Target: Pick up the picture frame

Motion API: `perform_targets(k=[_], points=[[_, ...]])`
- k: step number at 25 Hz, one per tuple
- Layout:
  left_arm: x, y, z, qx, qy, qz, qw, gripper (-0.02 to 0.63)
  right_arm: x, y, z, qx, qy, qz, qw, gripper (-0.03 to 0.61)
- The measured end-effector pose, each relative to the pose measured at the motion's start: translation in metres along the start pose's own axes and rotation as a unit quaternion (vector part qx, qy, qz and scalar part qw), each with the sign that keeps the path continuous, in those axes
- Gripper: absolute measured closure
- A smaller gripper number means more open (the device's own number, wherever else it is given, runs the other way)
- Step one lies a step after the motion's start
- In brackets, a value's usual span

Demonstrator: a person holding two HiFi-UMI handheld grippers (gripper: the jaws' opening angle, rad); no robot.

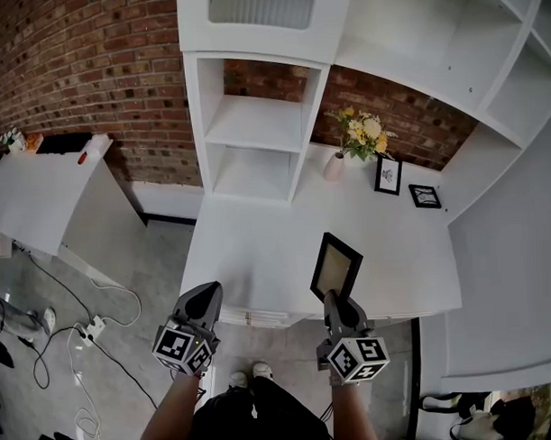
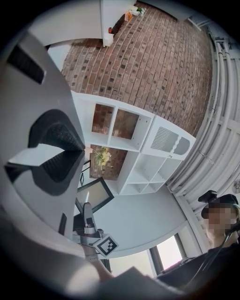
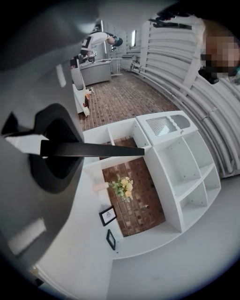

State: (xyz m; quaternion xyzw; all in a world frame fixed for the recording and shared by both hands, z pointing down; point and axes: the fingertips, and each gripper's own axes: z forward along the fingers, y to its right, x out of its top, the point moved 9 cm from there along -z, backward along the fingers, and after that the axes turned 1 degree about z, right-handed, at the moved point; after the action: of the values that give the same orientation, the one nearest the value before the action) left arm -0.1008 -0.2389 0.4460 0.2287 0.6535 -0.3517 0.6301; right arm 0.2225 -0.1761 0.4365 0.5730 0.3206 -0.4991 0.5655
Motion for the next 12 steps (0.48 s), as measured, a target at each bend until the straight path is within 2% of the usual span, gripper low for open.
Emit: perform_targets(k=[12], points=[[0.019, -0.003, 0.012, -0.001, 0.022, 0.006, 0.9997, 0.618, 0.019, -0.005, 0.002, 0.002, 0.038, -0.02, 0.999, 0.554]])
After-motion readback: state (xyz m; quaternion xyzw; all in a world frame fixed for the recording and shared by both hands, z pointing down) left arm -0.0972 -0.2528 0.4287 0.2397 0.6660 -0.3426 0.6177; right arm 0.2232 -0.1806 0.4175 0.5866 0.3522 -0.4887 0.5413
